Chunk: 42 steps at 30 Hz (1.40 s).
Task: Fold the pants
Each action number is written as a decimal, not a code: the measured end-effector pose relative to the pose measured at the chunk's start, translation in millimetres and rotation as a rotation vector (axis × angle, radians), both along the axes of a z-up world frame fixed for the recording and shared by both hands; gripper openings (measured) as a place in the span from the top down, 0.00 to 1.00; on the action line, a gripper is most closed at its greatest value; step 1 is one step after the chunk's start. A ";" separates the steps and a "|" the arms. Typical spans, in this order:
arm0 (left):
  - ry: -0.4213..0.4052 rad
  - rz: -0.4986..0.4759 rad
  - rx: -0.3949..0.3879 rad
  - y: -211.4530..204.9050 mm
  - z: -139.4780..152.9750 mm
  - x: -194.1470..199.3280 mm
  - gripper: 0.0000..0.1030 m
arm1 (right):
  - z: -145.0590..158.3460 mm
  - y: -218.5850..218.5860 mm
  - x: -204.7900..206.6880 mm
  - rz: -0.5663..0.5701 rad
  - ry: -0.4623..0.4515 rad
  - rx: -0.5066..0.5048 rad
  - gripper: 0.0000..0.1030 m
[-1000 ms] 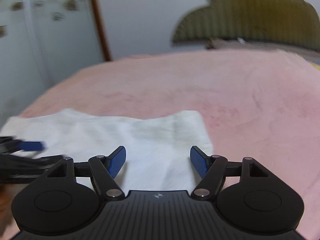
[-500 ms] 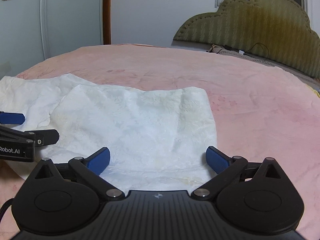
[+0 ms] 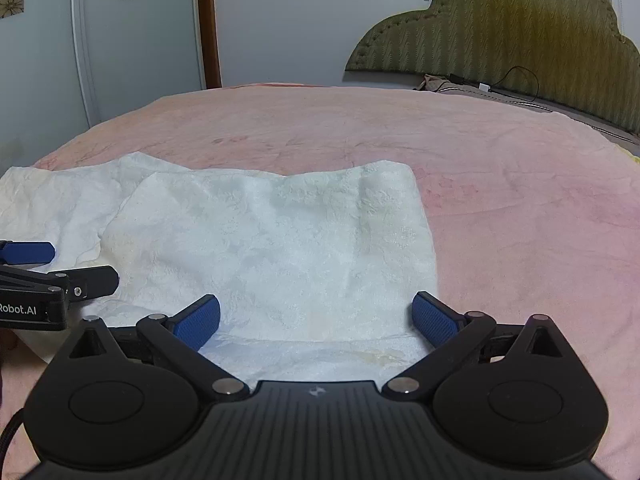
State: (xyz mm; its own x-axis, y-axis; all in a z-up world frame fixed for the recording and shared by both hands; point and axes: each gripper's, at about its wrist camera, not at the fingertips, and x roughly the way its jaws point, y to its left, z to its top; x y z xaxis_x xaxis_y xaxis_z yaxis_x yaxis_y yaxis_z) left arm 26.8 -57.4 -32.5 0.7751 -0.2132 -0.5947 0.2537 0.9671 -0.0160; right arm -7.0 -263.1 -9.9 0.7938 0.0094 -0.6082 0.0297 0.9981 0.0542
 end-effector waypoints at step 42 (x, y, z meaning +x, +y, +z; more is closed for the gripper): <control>0.212 0.483 -0.695 297.2 26.7 -20.6 0.02 | -1.7 347.8 -27.2 0.844 -0.379 -0.695 0.69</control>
